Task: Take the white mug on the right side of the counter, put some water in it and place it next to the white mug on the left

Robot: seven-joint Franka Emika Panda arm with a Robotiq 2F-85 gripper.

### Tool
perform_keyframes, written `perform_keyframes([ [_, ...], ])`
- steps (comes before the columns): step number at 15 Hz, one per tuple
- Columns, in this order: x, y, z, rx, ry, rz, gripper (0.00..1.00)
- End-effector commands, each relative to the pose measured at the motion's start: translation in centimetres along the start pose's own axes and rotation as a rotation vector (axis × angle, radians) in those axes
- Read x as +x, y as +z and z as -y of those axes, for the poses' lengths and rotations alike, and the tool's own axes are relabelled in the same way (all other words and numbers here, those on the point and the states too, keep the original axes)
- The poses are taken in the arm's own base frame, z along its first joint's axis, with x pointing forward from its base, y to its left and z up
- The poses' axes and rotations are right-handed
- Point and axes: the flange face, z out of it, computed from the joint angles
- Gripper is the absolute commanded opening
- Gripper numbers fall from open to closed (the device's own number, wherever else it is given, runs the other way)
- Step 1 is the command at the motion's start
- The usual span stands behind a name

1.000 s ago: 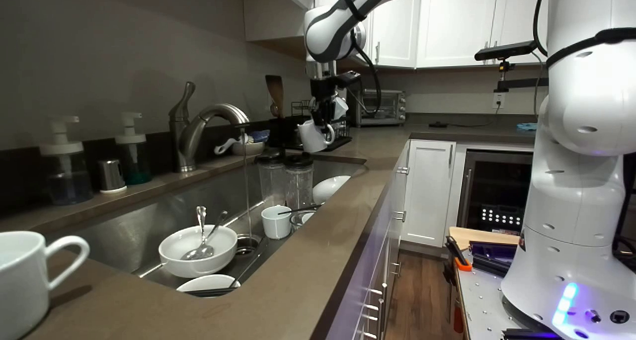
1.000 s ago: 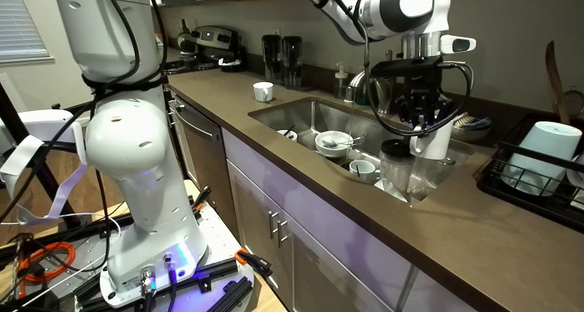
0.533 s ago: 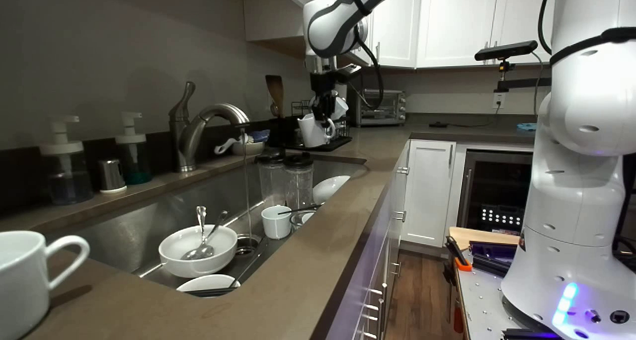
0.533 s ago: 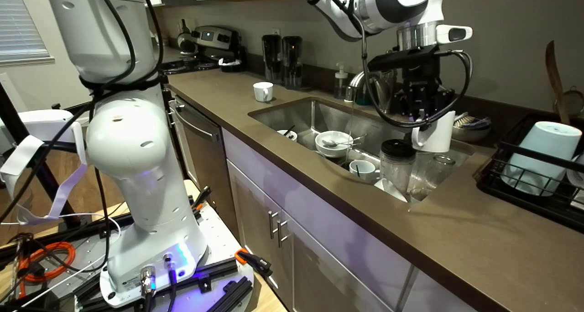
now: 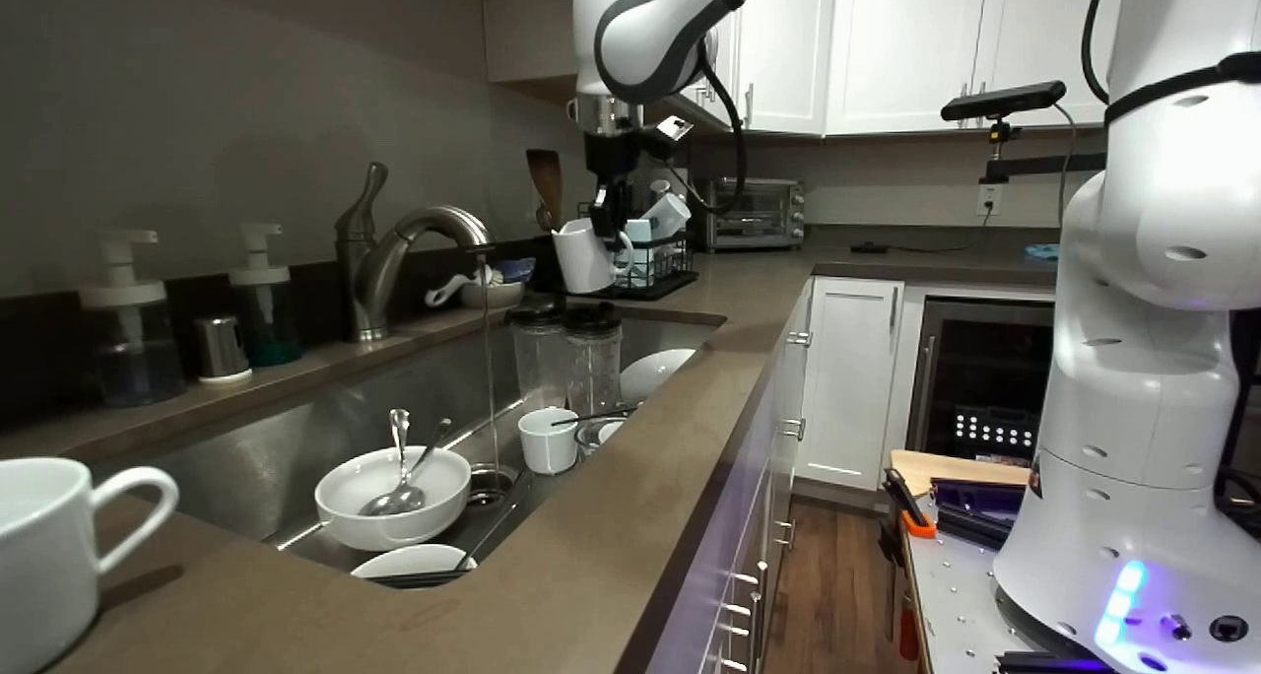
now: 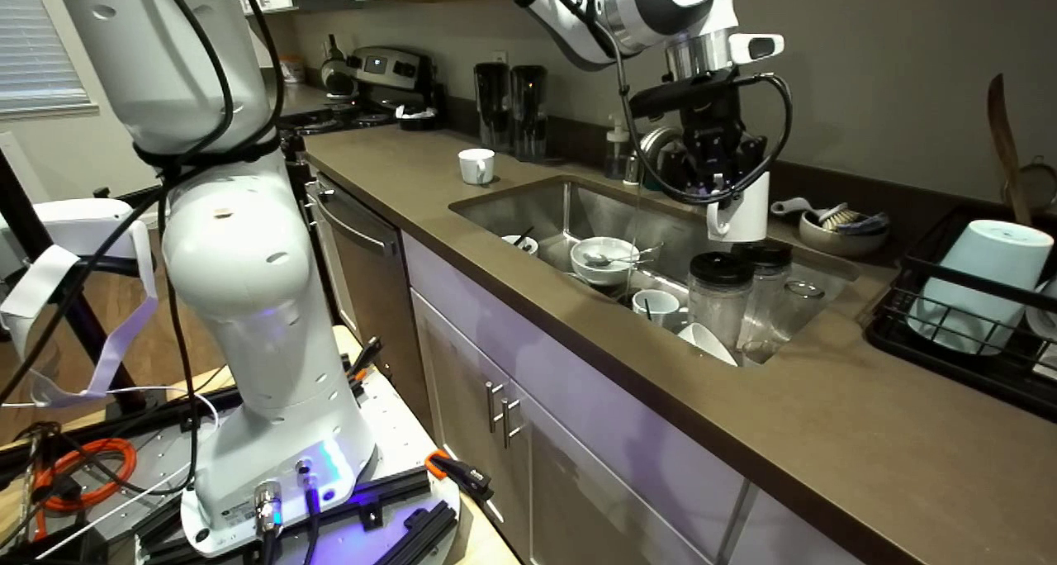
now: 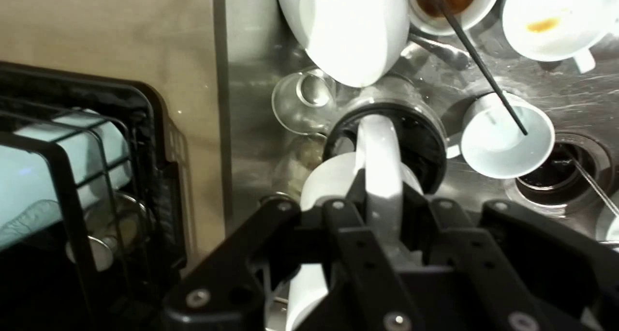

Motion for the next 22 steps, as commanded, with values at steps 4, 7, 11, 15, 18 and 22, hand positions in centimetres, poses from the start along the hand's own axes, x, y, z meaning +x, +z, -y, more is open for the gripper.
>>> perform_keyframes([
  [4,2.4,-0.8,4.2,0.012,-0.124,-0.113,0.05],
  [7,3.0,0.4,4.5,0.014,-0.153,-0.093,0.05],
  [11,3.8,2.0,4.7,0.031,-0.204,-0.074,0.05],
  [15,4.9,2.9,5.0,0.038,-0.245,-0.066,0.05],
  [18,5.8,3.4,5.1,0.074,-0.244,-0.077,0.05],
  [22,6.7,3.8,5.4,0.158,-0.250,-0.095,0.05],
])
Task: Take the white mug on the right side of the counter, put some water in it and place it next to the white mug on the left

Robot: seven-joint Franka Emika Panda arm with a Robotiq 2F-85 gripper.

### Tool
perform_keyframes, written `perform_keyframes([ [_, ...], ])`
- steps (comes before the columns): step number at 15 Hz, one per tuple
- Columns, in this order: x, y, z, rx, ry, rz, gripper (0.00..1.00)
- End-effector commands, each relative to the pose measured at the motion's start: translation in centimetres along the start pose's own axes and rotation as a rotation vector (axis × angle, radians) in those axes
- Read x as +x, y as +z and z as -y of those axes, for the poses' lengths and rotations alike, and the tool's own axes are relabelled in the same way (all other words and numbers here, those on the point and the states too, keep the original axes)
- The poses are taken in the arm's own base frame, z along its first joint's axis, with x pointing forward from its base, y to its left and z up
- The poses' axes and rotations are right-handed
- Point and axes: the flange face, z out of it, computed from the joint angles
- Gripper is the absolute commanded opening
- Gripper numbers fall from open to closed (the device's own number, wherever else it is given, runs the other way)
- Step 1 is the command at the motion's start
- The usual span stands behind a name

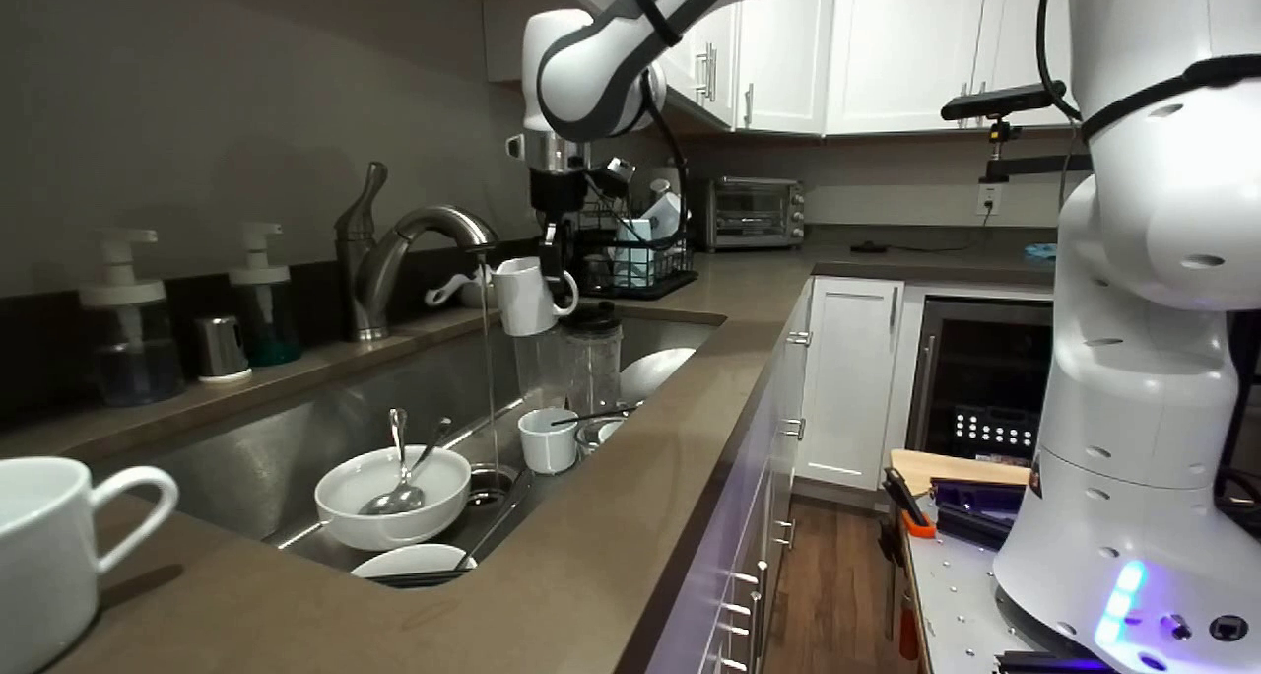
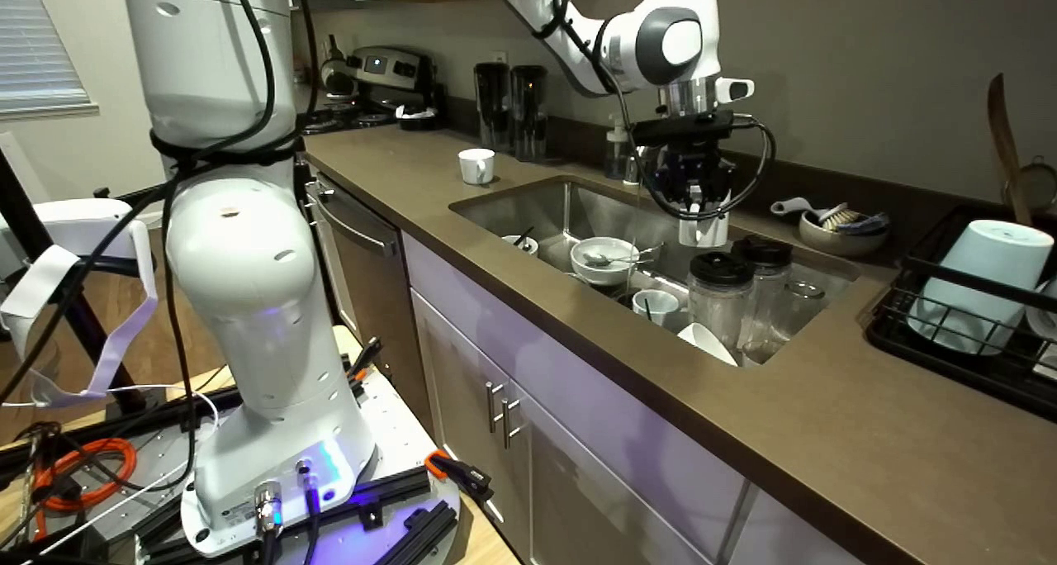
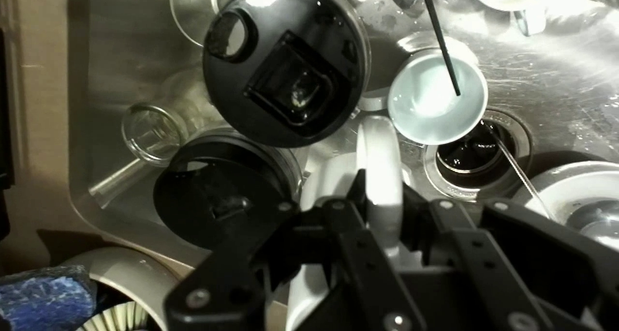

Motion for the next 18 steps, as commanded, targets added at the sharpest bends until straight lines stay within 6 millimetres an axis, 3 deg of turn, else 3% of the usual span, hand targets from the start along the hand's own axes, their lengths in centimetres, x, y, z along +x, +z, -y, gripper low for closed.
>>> perform_keyframes([
  [1,1.2,-0.3,-0.5,0.051,-0.023,-0.044,0.05],
  [3,0.7,0.4,0.1,0.040,-0.007,-0.013,0.10],
  [12,0.9,0.8,0.4,0.052,-0.009,-0.012,0.10],
  [13,0.9,0.8,0.4,0.052,-0.009,-0.013,0.04],
  [18,1.5,1.6,4.5,0.064,-0.055,0.000,0.04],
])
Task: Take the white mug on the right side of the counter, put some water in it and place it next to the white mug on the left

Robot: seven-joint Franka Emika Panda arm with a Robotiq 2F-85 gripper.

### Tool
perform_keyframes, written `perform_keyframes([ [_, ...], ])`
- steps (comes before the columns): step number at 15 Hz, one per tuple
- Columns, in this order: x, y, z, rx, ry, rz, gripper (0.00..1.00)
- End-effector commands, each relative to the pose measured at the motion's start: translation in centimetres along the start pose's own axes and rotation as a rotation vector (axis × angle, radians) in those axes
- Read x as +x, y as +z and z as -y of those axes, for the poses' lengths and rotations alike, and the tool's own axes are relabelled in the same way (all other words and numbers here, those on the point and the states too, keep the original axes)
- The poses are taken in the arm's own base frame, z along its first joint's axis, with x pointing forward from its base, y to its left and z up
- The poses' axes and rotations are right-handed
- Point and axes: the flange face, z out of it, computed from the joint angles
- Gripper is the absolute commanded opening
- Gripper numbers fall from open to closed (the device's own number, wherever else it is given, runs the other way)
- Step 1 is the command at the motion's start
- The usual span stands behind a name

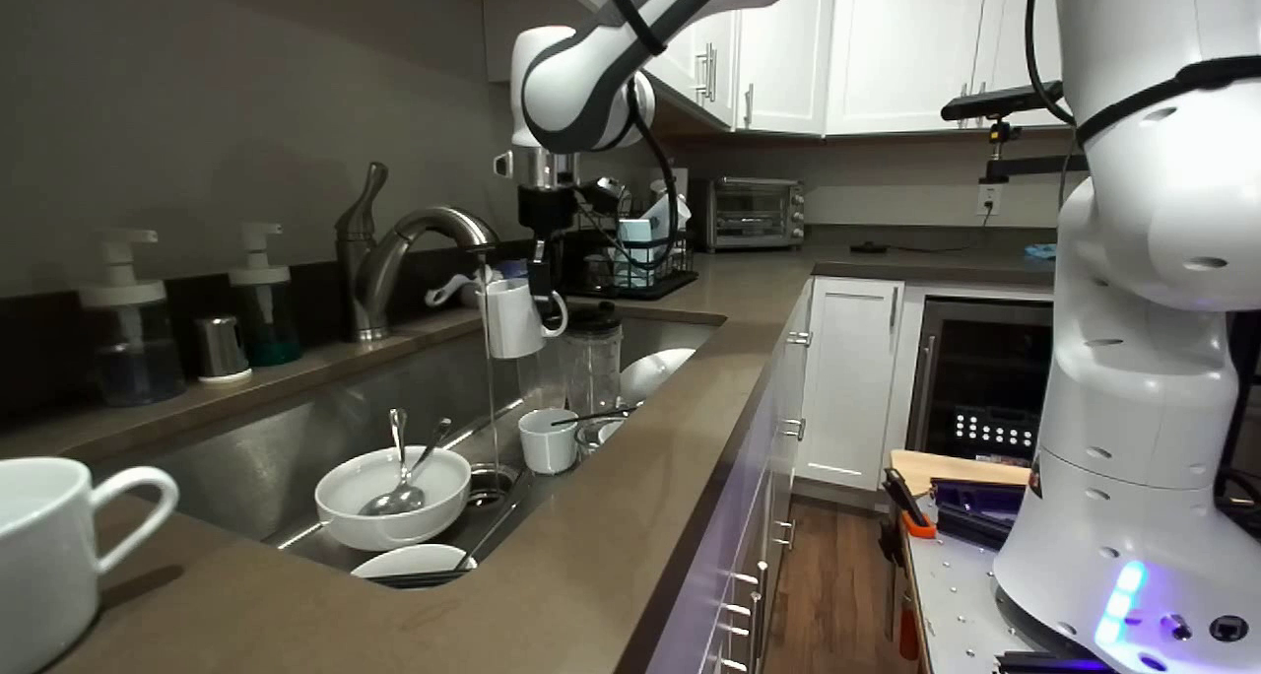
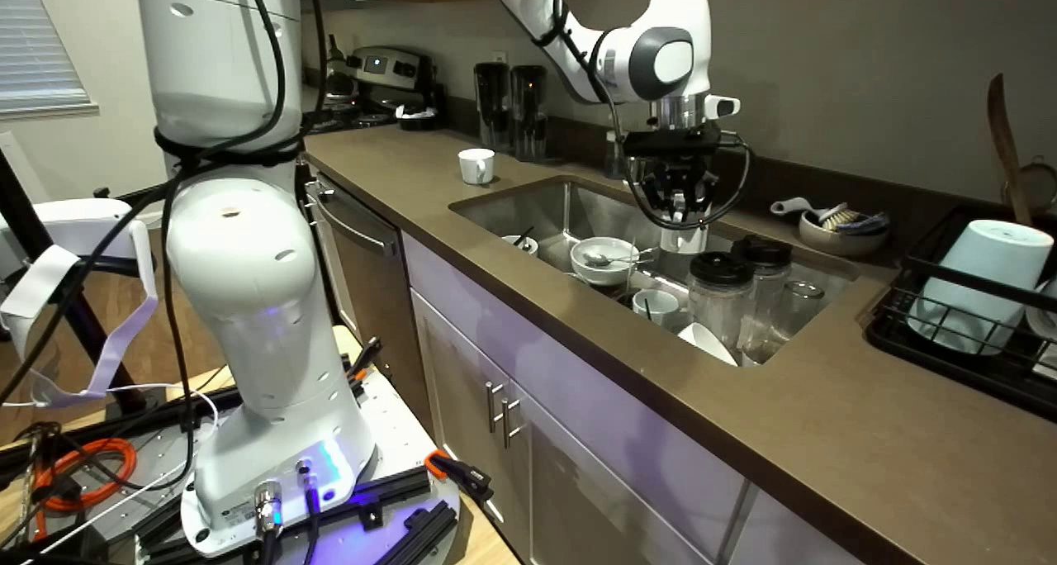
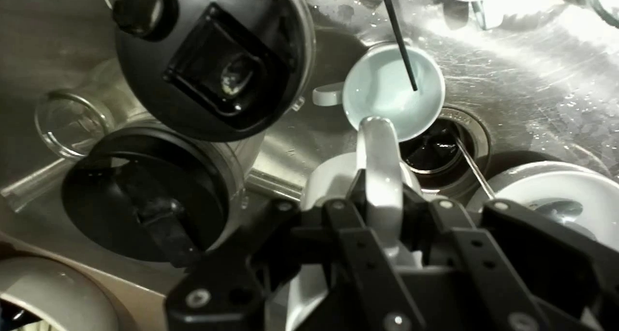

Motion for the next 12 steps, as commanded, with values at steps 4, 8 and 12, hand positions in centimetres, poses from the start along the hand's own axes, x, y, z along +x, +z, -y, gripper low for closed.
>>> perform_keyframes([
  [4,1.3,0.6,5.4,0.012,-0.047,0.005,0.04],
  [8,0.7,1.2,6.0,0.045,-0.045,0.007,0.04],
  [12,0.6,2.3,5.9,0.046,-0.057,0.043,0.10],
])
